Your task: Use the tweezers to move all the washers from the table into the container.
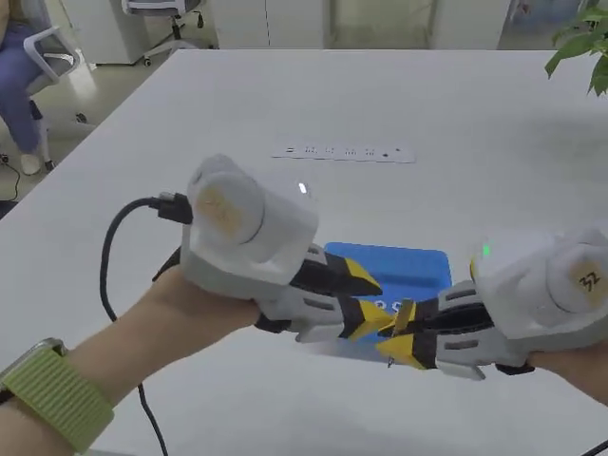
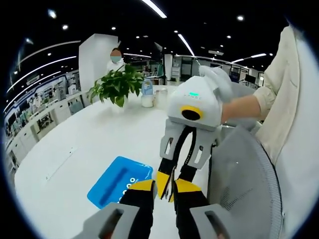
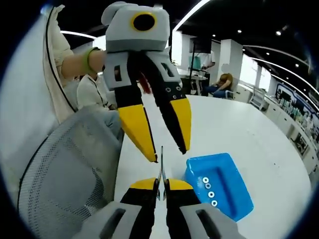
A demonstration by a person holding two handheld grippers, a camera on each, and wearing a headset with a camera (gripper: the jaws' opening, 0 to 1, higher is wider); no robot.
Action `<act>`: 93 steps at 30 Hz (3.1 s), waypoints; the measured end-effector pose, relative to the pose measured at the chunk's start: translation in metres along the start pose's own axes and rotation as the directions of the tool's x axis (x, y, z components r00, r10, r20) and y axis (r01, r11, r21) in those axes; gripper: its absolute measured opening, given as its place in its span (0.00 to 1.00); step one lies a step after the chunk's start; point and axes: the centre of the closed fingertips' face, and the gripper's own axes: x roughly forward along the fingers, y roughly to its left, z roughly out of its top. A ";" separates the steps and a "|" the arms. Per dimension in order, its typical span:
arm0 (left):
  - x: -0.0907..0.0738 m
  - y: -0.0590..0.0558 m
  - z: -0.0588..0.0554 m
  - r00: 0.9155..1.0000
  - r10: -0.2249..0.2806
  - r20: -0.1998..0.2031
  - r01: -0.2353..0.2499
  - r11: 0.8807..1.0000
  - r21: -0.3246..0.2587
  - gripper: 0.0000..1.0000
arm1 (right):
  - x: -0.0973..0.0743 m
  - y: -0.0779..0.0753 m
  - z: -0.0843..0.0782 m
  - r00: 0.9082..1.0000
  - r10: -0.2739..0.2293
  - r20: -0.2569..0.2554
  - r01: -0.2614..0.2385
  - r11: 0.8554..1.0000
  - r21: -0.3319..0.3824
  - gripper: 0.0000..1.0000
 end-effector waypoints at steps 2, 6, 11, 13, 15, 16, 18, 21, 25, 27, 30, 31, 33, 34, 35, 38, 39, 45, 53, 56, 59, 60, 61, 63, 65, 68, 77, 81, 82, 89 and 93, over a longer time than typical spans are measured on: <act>0.002 -0.004 -0.004 0.999 -0.014 -0.032 0.015 0.999 0.035 0.09 | 0.002 0.002 -0.005 0.999 0.015 -0.032 -0.016 1.000 -0.023 0.03; 0.008 -0.008 -0.009 0.998 -0.014 -0.063 0.018 0.998 0.060 0.09 | 0.007 0.008 -0.017 0.992 0.045 -0.122 -0.055 0.995 -0.082 0.03; 0.010 -0.014 -0.017 0.994 -0.042 -0.097 0.048 0.997 0.061 0.00 | 0.011 0.009 -0.023 0.987 0.045 -0.152 -0.059 0.994 -0.093 0.03; 0.010 -0.014 -0.021 0.992 -0.041 -0.123 0.053 0.994 0.093 0.00 | 0.011 0.008 -0.026 0.986 0.043 -0.161 -0.058 0.994 -0.092 0.03; 0.009 -0.014 -0.024 0.989 -0.038 -0.142 0.054 0.992 0.112 0.00 | 0.010 0.008 -0.030 0.985 0.040 -0.169 -0.056 0.994 -0.093 0.03; 0.009 -0.014 -0.025 0.989 -0.038 -0.143 0.055 0.992 0.117 0.00 | 0.009 0.008 -0.032 0.985 0.040 -0.168 -0.055 0.994 -0.090 0.03; 0.010 -0.014 -0.028 0.987 -0.048 -0.152 0.065 0.992 0.107 0.00 | 0.009 0.010 -0.034 0.986 0.038 -0.163 -0.052 0.995 -0.081 0.04; 0.013 -0.014 -0.035 0.984 -0.049 -0.171 0.068 0.992 0.109 0.00 | 0.011 0.011 -0.039 0.987 0.030 -0.156 -0.042 0.996 -0.075 0.04; 0.017 -0.018 -0.044 0.978 -0.060 -0.198 0.084 0.990 0.111 0.00 | 0.014 0.016 -0.046 0.987 0.035 -0.160 -0.045 0.997 -0.060 0.05; 0.019 -0.020 -0.046 0.976 -0.065 -0.208 0.091 0.989 0.116 0.00 | 0.017 0.018 -0.050 0.985 0.031 -0.168 -0.042 0.997 -0.062 0.05; 0.019 -0.019 -0.053 0.969 -0.061 -0.238 0.094 0.987 0.131 0.00 | 0.019 0.019 -0.056 0.984 0.028 -0.177 -0.038 0.998 -0.053 0.10; 0.018 -0.019 -0.055 0.968 -0.059 -0.245 0.094 0.987 0.133 0.00 | 0.020 0.020 -0.057 0.984 0.025 -0.175 -0.034 0.998 -0.049 0.11; 0.016 -0.017 -0.055 0.969 -0.066 -0.238 0.096 0.989 0.117 0.00 | 0.019 0.021 -0.059 0.986 0.020 -0.167 -0.026 0.999 -0.035 0.14; 0.015 -0.016 -0.056 0.970 -0.066 -0.235 0.094 0.989 0.113 0.00 | 0.019 0.021 -0.061 0.987 0.013 -0.161 -0.016 1.000 -0.020 0.15; 0.014 -0.015 -0.056 0.970 -0.067 -0.234 0.094 0.990 0.108 0.00 | 0.018 0.022 -0.062 0.987 0.011 -0.158 -0.013 1.000 -0.009 0.17; 0.011 -0.010 -0.060 0.969 -0.060 -0.240 0.085 0.992 0.094 0.00 | 0.013 0.025 -0.069 0.988 -0.001 -0.154 0.006 1.000 0.030 0.19; 0.009 -0.009 -0.062 0.969 -0.062 -0.241 0.085 0.993 0.086 0.00 | 0.010 0.025 -0.070 0.989 -0.009 -0.150 0.015 0.999 0.035 0.20; -0.003 -0.006 -0.077 0.959 -0.065 -0.275 0.085 0.994 0.062 0.00 | -0.007 0.026 -0.081 0.989 -0.056 -0.136 0.070 0.992 0.101 0.20; -0.010 -0.009 -0.088 0.951 -0.061 -0.303 0.084 0.994 0.065 0.00 | 0.006 0.021 -0.064 0.996 -0.054 -0.070 0.062 0.991 0.117 0.24; -0.009 -0.009 -0.086 0.952 -0.058 -0.300 0.081 0.994 0.066 0.00 | 0.027 0.019 -0.052 0.998 -0.028 -0.050 0.032 0.996 0.084 0.24; -0.009 -0.009 -0.086 0.953 -0.057 -0.299 0.079 0.995 0.060 0.00 | 0.053 0.015 -0.043 1.000 0.008 -0.030 -0.006 0.997 0.075 0.24; -0.009 -0.008 -0.087 0.953 -0.057 -0.299 0.078 0.995 0.059 0.00 | 0.059 0.014 -0.041 1.000 0.017 -0.024 -0.015 0.997 0.073 0.24; -0.009 -0.008 -0.087 0.953 -0.057 -0.298 0.078 0.995 0.059 0.00 | 0.061 0.015 -0.041 0.999 0.026 -0.024 -0.025 0.997 0.069 0.23; -0.010 -0.008 -0.089 0.953 -0.055 -0.298 0.074 0.996 0.052 0.00 | 0.075 0.013 -0.043 0.998 0.045 -0.035 -0.043 0.998 0.056 0.22; -0.010 -0.007 -0.090 0.954 -0.051 -0.296 0.068 0.997 0.048 0.00 | 0.081 0.015 -0.046 0.996 0.082 -0.031 -0.080 0.994 0.079 0.16; -0.012 -0.005 -0.096 0.950 -0.042 -0.308 0.060 0.997 0.049 0.00 | 0.083 0.019 -0.046 0.995 0.095 -0.024 -0.093 0.993 0.068 0.09; 0.002 -0.011 -0.106 0.952 -0.068 -0.298 0.079 0.997 0.025 0.00 | 0.063 0.022 -0.065 0.994 0.049 -0.102 -0.046 0.998 0.033 0.07; 0.016 -0.013 -0.114 0.946 -0.085 -0.314 0.096 0.995 0.019 0.00 | 0.057 0.020 -0.078 0.989 0.026 -0.145 -0.023 1.000 0.018 0.08; 0.020 -0.013 -0.118 0.942 -0.087 -0.323 0.098 0.995 0.019 0.00 | 0.056 0.019 -0.081 0.989 0.020 -0.149 -0.017 1.000 0.020 0.08; 0.031 -0.013 -0.136 0.923 -0.091 -0.373 0.103 0.995 0.012 0.00 | 0.048 0.014 -0.082 0.994 -0.004 -0.110 0.014 0.996 0.083 0.10; 0.033 -0.011 -0.143 0.913 -0.090 -0.399 0.105 0.994 0.016 0.00 | 0.035 0.011 -0.073 0.997 -0.052 -0.051 0.059 0.988 0.146 0.19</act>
